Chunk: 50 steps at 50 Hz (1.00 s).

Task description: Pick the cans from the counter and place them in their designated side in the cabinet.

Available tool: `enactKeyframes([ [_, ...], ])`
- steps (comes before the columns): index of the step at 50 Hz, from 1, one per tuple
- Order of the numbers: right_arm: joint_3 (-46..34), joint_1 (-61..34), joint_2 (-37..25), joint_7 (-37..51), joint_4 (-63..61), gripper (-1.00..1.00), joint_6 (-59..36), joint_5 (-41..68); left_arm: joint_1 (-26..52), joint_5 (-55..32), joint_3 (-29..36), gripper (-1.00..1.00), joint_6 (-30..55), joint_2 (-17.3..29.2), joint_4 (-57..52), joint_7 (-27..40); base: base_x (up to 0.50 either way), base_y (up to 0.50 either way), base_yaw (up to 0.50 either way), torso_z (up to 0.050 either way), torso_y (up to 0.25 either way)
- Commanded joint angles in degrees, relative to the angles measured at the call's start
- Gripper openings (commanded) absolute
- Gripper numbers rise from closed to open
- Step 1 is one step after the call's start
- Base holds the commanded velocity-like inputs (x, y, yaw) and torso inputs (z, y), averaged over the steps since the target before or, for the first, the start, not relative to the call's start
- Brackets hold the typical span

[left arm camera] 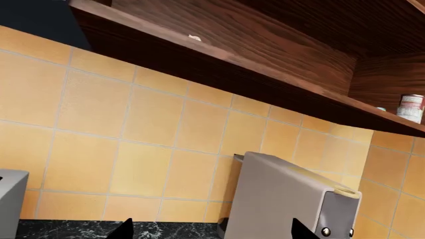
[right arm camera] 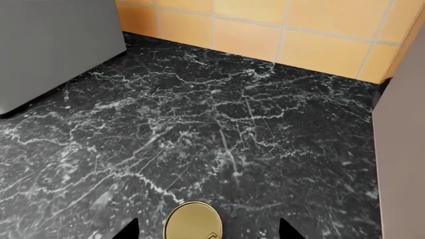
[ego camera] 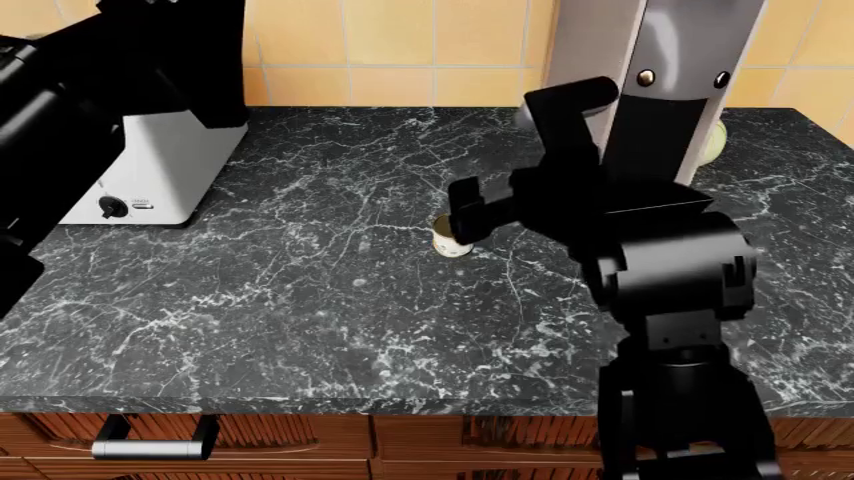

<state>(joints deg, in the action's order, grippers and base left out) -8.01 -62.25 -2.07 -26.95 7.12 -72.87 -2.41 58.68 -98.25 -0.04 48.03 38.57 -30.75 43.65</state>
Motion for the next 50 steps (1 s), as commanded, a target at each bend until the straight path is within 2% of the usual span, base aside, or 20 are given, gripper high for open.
enactKeyframes([
  [1,-2.05,-0.32,-0.33,0.96,5.61,1.0,4.32,1.84,-0.47,0.23,-0.06,1.0,-0.39,0.01,-0.15,-0.35,0.0,0.0,0.0,0.0,0.0],
  [14,-5.41,-1.79,-0.38,0.92,14.57,1.0,9.14,3.2,0.39,-1.83,0.37,1.0,-0.43,0.51,-0.67,1.89,0.0,0.0,0.0,0.0,0.0],
  [24,-8.33,-4.06,0.39,1.12,22.32,1.0,13.4,3.97,-0.23,0.87,0.72,1.0,-0.45,0.28,0.71,-0.78,0.0,0.0,0.0,0.0,0.0],
  [36,-10.19,-7.39,1.02,2.52,34.27,1.0,20.73,5.36,0.67,-0.89,1.03,1.0,-0.52,0.62,0.09,1.08,0.0,0.0,0.0,0.0,0.0],
  [42,-12.38,-9.78,1.79,3.84,42.36,1.0,25.58,7.97,0.62,-0.55,1.19,1.0,-0.58,0.61,0.26,0.79,0.0,0.0,0.0,0.0,0.0],
  [50,-16.61,-10.01,1.71,5.09,44.83,1.0,27.17,12.62,0.06,-0.92,0.76,1.0,-0.89,1.12,-0.29,1.24,0.0,0.0,0.0,0.0,0.0],
])
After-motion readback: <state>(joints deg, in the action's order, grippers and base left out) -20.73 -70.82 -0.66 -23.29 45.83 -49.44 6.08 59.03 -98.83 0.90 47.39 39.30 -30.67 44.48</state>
